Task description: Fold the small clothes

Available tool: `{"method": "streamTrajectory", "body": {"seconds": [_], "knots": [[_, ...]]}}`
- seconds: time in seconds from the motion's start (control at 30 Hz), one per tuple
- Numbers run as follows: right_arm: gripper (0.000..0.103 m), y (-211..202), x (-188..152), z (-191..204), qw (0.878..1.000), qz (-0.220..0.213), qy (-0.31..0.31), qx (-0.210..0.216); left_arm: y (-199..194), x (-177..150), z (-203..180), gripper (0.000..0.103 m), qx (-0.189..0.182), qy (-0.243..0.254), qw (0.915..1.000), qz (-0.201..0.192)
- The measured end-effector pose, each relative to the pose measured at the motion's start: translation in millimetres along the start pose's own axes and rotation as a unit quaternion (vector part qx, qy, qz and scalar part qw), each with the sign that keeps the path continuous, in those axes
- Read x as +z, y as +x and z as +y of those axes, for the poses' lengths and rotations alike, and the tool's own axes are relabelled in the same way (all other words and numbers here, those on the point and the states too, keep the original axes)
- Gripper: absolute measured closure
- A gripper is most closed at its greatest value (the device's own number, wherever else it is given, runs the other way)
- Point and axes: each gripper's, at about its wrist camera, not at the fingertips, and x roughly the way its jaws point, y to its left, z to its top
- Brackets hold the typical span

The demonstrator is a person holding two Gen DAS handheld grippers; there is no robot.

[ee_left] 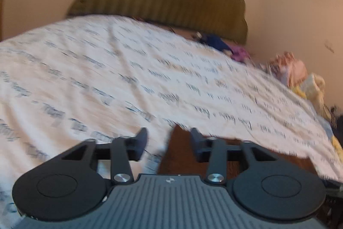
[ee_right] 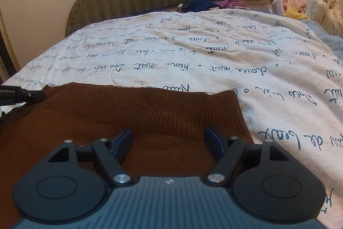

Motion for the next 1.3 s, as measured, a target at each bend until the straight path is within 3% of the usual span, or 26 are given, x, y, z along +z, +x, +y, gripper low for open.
{"method": "streamTrajectory", "body": {"seconds": [0.03,0.07,0.13,0.3,0.43,0.47,0.57,0.6,0.7,0.8,0.87,0.93,0.97,1.07,1.17,1.23,1.3], "knots": [[0.028,-0.1,0.0,-0.1,1.0,-0.001,0.001,0.0,-22.4,4.5,17.0,0.016,0.005,-0.032,0.9991,-0.026],[0.028,-1.6,-0.9,0.0,1.0,-0.003,0.002,0.0,-41.8,7.7,32.9,0.016,0.007,-0.061,0.9974,-0.037],[0.028,-2.5,-1.4,-0.5,1.0,-0.004,0.005,0.002,-75.9,7.7,62.0,0.023,-0.005,-0.113,0.9933,-0.025],[0.028,-3.9,-2.3,-2.7,1.0,-0.007,0.012,0.007,-135.6,-35.1,92.3,0.026,-0.018,-0.2,0.9793,0.025],[0.028,-4.6,-2.7,-2.4,1.0,-0.008,0.013,0.006,-144.9,-80.3,90.5,0.031,-0.068,-0.294,0.9501,0.078],[0.028,-5.1,-3.0,-2.2,1.0,-0.008,0.013,0.006,-144.8,-90.1,87.5,0.031,-0.079,-0.305,0.9449,0.087],[0.028,-6.1,-3.6,-1.8,1.0,-0.009,0.014,0.004,-142.6,-96.0,72.8,0.032,-0.085,-0.286,0.9495,0.097],[0.028,-6.4,-3.7,-1.9,1.0,-0.009,0.014,0.004,-140.4,-96.0,70.4,0.032,-0.096,-0.287,0.9474,0.105],[0.028,-7.1,-3.8,-2.5,1.0,-0.01,0.017,0.005,-134.8,-98.8,65.0,0.032,-0.131,-0.301,0.9361,0.127],[0.028,-7.7,-3.9,-3.5,1.0,-0.012,0.021,0.006,-126.4,-104.6,68.4,0.033,-0.13,-0.334,0.9245,0.129],[0.028,-7.7,-4.1,-3.6,1.0,-0.012,0.022,0.007,-119.8,-107.7,77.5,0.046,-0.139,-0.387,0.9018,0.134],[0.028,-7.6,-4.0,-3.9,1.0,-0.012,0.023,0.007,-111.0,-108.4,82.9,0.068,-0.155,-0.421,0.881,0.149],[0.028,-7.7,-4.0,-4.2,1.0,-0.012,0.024,0.008,-109.2,-106.9,83.8,0.071,-0.158,-0.427,0.8776,0.15],[0.028,-7.9,-4.1,-4.2,1.0,-0.012,0.025,0.008,-110.7,-97.2,82.6,0.076,-0.161,-0.414,0.8843,0.142],[0.028,-8.3,-4.4,-4.4,1.0,-0.013,0.026,0.008,-116.3,-91.4,83.2,0.07,-0.167,-0.405,0.8886,0.137],[0.028,-8.4,-4.4,-4.6,1.0,-0.013,0.026,0.008,-124.2,-95.2,85.6,0.03,-0.154,-0.407,0.8892,0.141],[0.028,-8.7,-4.6,-4.4,1.0,-0.013,0.027,0.008,-136.9,-105.8,88.1,0.02,-0.142,-0.417,0.8873,0.137]]}}
